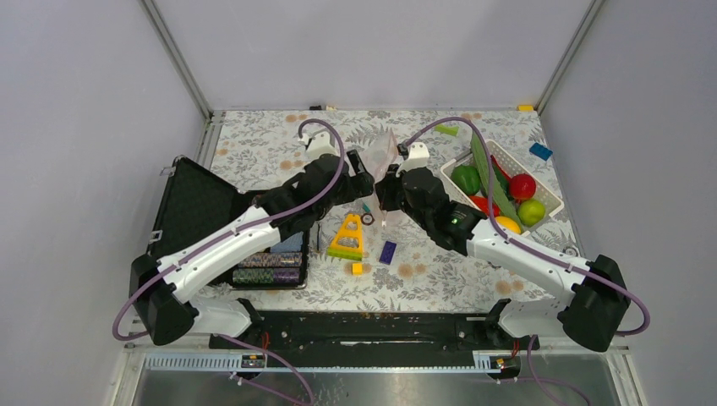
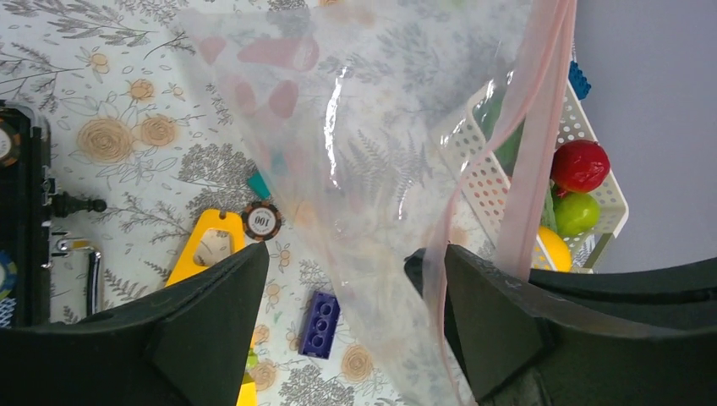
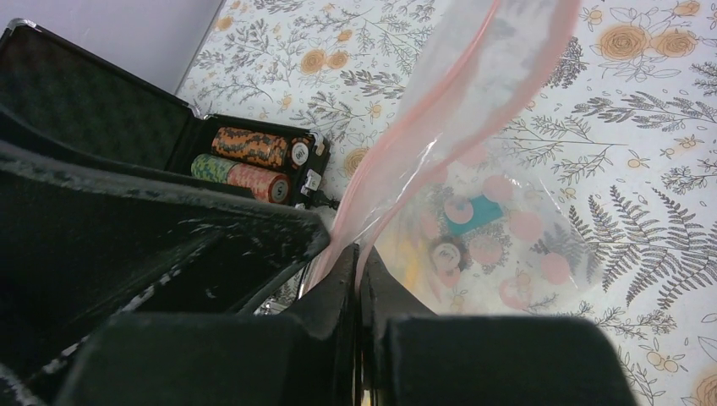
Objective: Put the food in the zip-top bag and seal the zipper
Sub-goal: Open the zipper of the food storage bag at the center of the board.
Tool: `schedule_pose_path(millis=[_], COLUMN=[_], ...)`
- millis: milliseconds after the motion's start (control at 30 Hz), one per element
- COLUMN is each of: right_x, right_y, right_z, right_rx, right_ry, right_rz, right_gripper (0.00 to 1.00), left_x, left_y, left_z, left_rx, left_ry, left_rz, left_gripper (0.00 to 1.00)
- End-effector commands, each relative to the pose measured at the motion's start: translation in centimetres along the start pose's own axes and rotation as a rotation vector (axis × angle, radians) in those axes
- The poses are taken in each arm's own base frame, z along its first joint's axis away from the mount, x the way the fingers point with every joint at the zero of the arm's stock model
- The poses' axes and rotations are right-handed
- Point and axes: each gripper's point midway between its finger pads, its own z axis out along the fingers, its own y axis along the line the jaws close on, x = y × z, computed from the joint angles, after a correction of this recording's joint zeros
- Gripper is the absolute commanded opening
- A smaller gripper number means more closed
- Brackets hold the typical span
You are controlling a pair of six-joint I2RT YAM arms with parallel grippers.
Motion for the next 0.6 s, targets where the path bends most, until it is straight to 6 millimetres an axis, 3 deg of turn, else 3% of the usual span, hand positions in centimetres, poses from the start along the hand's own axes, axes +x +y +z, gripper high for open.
schedule_pose_path(millis=[0, 200, 467, 567], right_x=[-1.7, -1.2, -0.2, -0.3], right_y=[1.5, 1.2, 1.1, 1.3], right_z=[-0.1, 0.0, -0.8, -1.1], right_rx=[-0.056, -0.051, -0.098, -0.113], right_ry=[-0.059, -0.047, -0.027, -0.028], right_rz=[0.036, 0.004, -0.069, -0.077], right_gripper=[0.00, 0.00, 0.00, 0.00], left_x=[-2.4, -2.4, -5.2, -4.9], left_y=[-2.9, -3.0, -2.9, -3.7], left_z=[0.5, 1.4, -1.4, -1.5], left_rx=[0.063, 0.059, 0.094, 0.136], left_ry=[-0.063, -0.049, -0.138, -0.114], left_rz=[-0.058, -0.060, -0.019, -0.001], left_gripper=[0.77, 0.76, 0.76, 0.75])
